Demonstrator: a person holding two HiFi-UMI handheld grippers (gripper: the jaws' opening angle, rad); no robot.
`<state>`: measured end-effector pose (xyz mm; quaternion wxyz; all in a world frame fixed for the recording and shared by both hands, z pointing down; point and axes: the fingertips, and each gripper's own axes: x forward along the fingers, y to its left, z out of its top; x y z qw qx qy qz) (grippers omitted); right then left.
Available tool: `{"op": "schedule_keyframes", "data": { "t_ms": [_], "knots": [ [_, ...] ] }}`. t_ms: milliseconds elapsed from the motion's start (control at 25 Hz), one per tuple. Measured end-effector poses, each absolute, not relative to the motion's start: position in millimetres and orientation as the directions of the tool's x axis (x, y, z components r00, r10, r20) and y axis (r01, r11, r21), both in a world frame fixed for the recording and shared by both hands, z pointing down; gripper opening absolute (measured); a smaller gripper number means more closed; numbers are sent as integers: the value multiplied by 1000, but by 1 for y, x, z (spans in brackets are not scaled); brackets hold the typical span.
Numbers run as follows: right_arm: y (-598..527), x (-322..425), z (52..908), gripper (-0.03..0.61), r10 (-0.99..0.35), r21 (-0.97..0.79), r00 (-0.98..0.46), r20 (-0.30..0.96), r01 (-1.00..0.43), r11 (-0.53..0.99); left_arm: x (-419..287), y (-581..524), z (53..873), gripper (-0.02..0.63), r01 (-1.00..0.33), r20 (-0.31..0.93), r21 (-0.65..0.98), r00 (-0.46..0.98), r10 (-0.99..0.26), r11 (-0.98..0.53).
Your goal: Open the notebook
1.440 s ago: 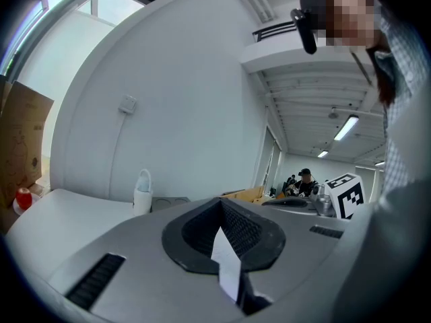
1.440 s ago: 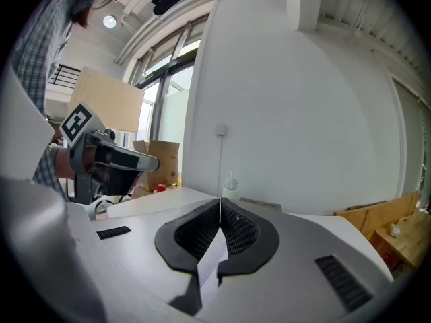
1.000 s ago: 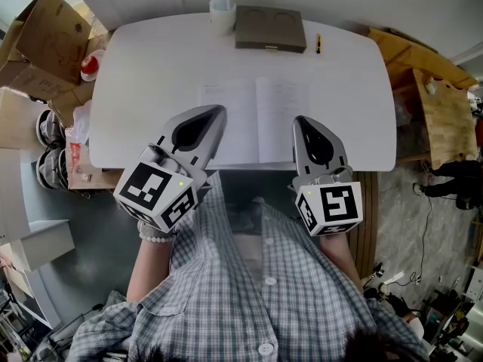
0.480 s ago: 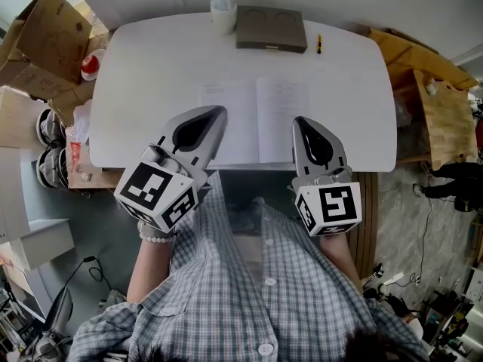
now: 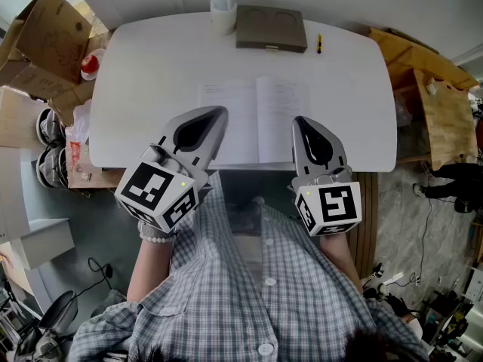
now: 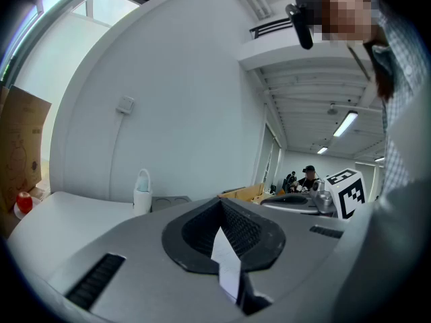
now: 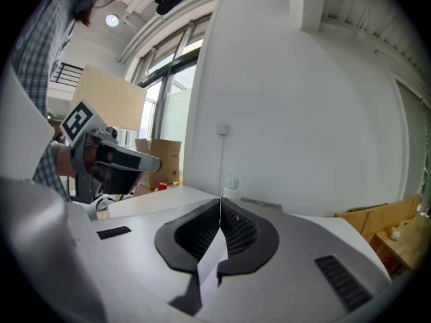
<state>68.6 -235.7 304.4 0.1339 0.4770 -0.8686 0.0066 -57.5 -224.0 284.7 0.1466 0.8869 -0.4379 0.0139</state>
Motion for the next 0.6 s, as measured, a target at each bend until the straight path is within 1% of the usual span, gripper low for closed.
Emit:
{"op": "schedule_keyframes", "data": {
  "t_ms": [600],
  "knots": [
    [-238,71,310,23,-823,108,-511,249,-830,547,-55,-226,288,8,-782,159,245,616,-772,-573]
  ]
}}
